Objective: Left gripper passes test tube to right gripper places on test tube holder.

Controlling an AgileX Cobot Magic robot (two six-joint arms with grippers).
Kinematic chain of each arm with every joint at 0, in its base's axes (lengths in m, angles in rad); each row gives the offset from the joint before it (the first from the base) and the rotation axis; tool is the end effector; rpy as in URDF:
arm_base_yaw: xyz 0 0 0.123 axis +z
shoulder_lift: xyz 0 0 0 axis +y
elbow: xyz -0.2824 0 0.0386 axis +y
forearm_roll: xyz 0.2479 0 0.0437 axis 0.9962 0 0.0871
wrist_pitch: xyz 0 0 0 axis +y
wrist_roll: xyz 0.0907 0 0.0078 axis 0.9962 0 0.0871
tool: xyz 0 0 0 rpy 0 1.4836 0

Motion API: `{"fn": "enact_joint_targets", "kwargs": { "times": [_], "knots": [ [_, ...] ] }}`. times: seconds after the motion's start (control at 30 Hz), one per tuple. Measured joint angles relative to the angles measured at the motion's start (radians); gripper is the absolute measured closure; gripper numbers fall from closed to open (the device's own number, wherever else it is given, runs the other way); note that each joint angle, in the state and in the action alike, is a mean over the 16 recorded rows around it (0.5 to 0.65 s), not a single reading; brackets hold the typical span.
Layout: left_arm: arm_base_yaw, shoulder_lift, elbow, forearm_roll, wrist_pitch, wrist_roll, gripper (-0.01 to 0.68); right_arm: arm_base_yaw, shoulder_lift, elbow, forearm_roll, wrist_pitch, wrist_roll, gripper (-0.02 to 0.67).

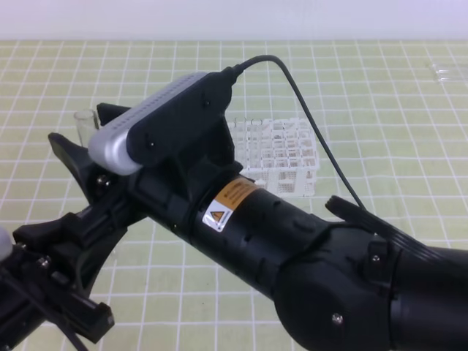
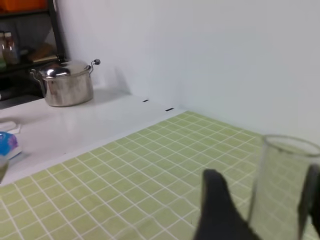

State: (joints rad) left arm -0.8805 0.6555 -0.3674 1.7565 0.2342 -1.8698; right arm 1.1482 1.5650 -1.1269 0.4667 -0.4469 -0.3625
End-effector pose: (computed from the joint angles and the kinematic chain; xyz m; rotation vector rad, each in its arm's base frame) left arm 0.1035 -0.0926 0.2834 0.4974 1.6807 -0.5295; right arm 0.1675 0.3295 0.3447 -0.6694 1.4258 0.8151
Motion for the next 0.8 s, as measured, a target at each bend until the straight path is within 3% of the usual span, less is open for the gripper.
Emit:
{"fn": "enact_joint_targets", "kwargs": {
  "times": [0.8],
  "knots": [
    [0.0,0.002,0.0,-0.014,-0.008,-0.001,0.655,0.004,0.0,-0.001,0.004,0.002,0.026,0.64]
  ]
}}
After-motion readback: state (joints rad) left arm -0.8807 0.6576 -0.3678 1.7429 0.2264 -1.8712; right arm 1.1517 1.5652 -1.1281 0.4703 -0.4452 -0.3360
